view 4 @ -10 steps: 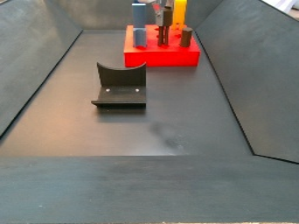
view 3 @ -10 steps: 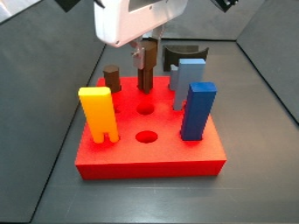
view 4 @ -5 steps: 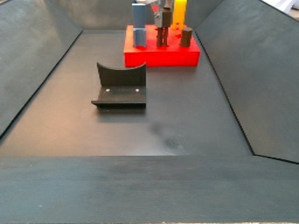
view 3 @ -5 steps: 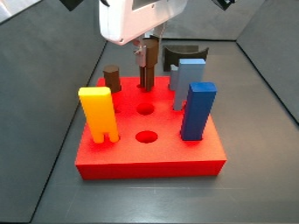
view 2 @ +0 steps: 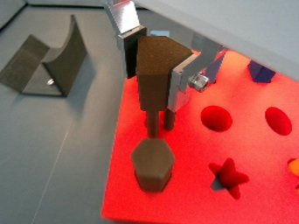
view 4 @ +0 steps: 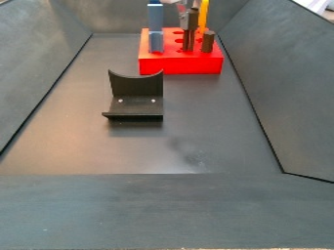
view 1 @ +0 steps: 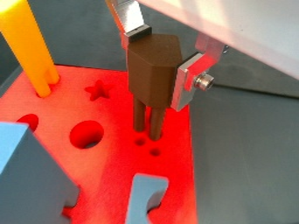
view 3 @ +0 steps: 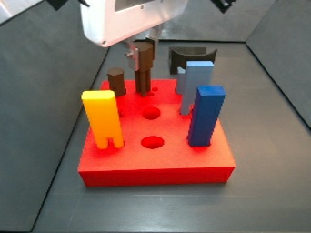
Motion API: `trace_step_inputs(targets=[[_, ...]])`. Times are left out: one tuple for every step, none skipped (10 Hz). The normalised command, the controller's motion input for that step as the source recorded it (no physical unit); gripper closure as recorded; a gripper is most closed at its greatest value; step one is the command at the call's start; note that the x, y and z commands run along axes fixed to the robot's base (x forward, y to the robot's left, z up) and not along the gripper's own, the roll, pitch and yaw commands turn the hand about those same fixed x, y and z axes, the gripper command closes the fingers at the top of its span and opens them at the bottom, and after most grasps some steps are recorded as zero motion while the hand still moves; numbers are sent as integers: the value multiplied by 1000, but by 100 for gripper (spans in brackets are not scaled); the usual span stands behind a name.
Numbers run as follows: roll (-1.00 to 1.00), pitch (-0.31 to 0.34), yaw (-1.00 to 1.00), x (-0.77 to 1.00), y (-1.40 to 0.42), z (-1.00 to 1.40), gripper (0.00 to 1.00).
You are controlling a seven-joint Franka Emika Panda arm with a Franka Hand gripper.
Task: Pick up the 3 prong object. Move up. Move to above the board. Insert the 3 prong object.
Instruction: Insert the 3 prong object.
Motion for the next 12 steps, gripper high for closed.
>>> trace_step_inputs(targets=[[0,0,11,0,66,-3,100],[0,9,231,0,240,-151,100],[0,0,177,0,117,-71,100],[0,-9,0,0,-17,-51,100],[0,-106,0,0,-111,-266,100],[123,-160,0,0,-163,-737,100],[169,-153,0,0,-151,-834,100],[176,-149,0,0,-137,-834,100],[177,-151,0,0,-114,-811,100],[0,27,0,11,0,0,100],[0,20,0,11,0,0,100],[0,0,0,0,0,0,100]])
